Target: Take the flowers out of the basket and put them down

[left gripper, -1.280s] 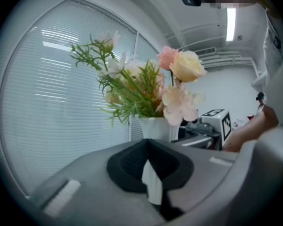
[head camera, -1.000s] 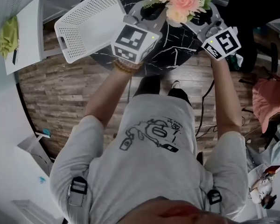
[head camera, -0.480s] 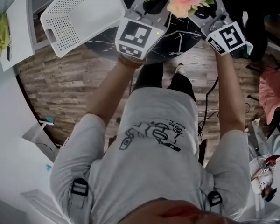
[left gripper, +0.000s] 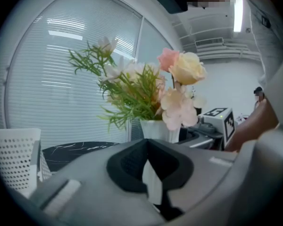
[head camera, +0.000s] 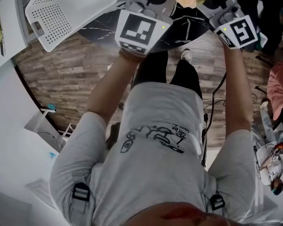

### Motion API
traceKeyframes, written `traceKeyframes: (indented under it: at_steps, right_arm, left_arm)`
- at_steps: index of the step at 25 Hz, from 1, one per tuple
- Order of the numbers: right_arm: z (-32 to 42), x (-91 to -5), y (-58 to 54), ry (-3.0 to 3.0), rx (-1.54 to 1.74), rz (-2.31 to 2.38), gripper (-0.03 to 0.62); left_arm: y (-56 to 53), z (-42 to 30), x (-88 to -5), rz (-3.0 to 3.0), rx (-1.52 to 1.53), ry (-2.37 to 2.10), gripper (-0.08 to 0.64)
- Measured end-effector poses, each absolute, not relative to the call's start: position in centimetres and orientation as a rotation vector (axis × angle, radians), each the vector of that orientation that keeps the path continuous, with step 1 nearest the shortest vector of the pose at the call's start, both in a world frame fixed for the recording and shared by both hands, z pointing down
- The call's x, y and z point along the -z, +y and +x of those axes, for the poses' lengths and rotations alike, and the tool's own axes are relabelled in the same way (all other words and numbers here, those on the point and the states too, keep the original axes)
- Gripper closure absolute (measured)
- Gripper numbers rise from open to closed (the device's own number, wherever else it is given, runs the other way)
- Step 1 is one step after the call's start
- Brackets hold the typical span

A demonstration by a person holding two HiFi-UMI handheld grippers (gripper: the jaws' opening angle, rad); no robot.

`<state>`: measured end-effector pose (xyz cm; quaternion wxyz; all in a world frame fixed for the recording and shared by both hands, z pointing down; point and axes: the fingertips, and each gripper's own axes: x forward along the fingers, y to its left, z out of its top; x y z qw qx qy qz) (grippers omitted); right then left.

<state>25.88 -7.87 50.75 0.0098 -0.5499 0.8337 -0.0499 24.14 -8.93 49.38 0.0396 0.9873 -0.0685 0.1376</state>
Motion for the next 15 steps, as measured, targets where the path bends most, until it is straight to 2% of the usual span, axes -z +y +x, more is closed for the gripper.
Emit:
traceKeyframes:
  at_steps: [15]
  right_arm:
    - [25.2, -55.0, -7.4, 2.594, 0.168, -1.686, 0.253]
  left_arm:
    - [-8.2, 23.6, -52.6, 3.070, -0.390, -0.252, 0.558]
